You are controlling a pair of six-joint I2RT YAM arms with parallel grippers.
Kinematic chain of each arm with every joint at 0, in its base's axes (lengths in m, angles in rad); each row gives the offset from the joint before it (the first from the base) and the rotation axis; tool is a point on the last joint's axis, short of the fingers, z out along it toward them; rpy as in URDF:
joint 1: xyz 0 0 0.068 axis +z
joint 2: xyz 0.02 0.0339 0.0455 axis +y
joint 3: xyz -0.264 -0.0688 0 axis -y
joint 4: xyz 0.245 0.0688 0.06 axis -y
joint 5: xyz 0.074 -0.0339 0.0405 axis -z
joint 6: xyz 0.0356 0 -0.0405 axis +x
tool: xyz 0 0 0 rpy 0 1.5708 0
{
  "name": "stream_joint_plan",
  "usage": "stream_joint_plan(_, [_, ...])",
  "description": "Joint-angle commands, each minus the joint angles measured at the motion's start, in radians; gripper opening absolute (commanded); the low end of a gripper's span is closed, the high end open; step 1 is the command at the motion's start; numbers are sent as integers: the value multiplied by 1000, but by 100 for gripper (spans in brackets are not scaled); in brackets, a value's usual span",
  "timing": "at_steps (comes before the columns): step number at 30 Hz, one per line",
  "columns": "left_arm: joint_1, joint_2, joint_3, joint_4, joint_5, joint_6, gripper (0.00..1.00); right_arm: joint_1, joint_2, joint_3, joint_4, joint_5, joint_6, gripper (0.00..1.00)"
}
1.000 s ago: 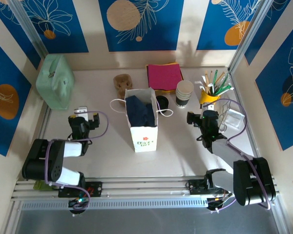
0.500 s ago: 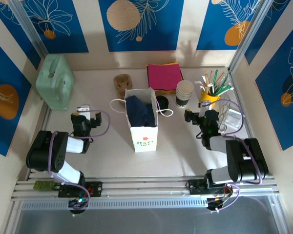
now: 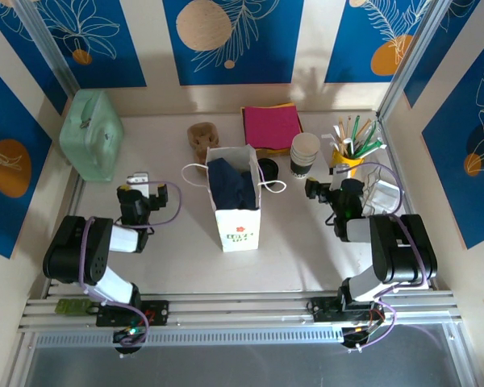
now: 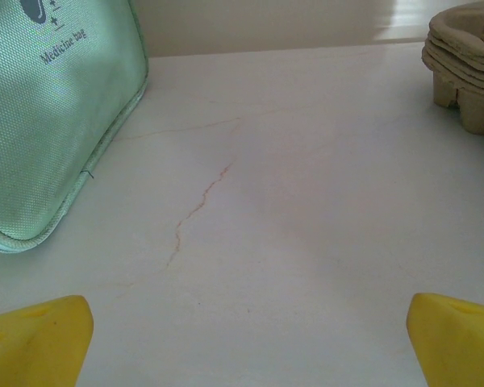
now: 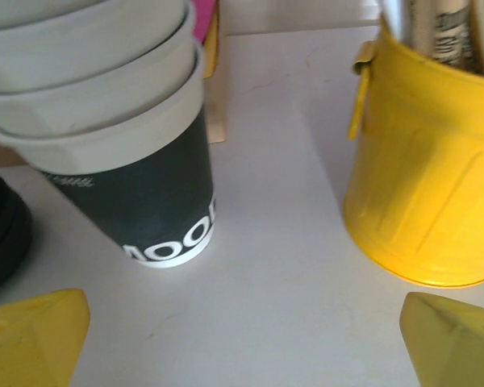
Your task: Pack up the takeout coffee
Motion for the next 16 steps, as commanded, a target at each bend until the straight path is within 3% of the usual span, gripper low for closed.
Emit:
stream_joint_plan(1, [4, 7, 17, 6, 13, 16, 99, 2, 5, 16, -1, -11, 17, 99])
stream_joint_plan(16, [3, 7, 20, 0, 19, 19, 99, -2, 3, 16, -2, -16, 19, 99])
